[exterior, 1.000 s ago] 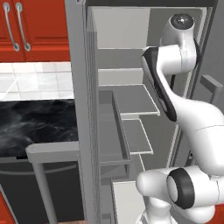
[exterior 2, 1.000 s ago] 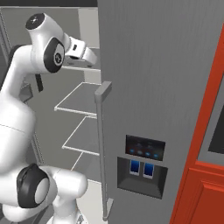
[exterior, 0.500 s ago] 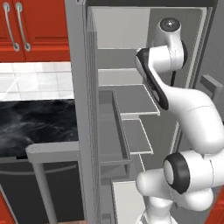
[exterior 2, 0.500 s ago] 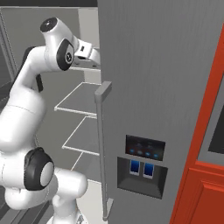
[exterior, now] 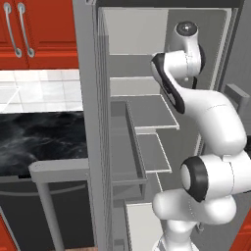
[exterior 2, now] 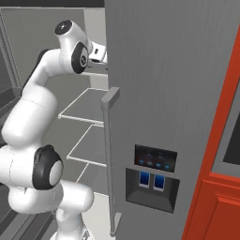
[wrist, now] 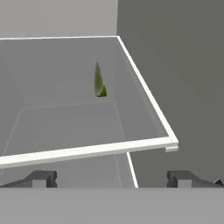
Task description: Grab the lemon and lemon wedge from the fridge, place them in the blender, close the lid, and turn on the blender to create a marinade.
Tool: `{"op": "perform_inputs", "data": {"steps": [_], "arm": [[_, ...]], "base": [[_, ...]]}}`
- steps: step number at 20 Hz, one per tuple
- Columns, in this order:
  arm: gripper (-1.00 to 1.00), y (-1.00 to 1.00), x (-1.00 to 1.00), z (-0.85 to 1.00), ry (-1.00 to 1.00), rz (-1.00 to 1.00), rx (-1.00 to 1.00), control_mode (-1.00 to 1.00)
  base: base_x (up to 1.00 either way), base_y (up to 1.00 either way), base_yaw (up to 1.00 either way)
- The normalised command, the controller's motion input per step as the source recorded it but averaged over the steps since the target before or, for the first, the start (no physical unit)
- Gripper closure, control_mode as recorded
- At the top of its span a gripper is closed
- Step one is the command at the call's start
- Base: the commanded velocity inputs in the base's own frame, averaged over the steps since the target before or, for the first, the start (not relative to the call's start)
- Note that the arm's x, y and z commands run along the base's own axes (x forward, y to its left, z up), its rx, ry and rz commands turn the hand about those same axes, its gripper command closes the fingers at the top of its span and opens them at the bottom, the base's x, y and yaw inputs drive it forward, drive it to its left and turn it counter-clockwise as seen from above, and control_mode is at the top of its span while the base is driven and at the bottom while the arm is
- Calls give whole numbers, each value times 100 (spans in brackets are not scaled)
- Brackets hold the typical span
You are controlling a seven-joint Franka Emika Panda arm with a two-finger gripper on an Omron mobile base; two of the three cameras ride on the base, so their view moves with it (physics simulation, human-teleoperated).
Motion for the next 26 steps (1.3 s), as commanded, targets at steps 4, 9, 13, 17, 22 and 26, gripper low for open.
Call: {"op": "perform_inputs", "data": {"steps": [4,9,13,17,22,26], "arm": [[-100,-5,38,0,0,0,0,-100],[-100,0,40,0,0,0,0,-100],[-100,0,30,0,0,0,0,-100],[-100,-6,39,-1,0,0,0,-100],[-100,-12,39,-8,0,1,0,-100],[-100,-8,31,-20,0,2,0,-100]], "base": [[0,0,0],[0,0,0],[0,0,0],[0,0,0],[0,0,0],[0,0,0]]}}
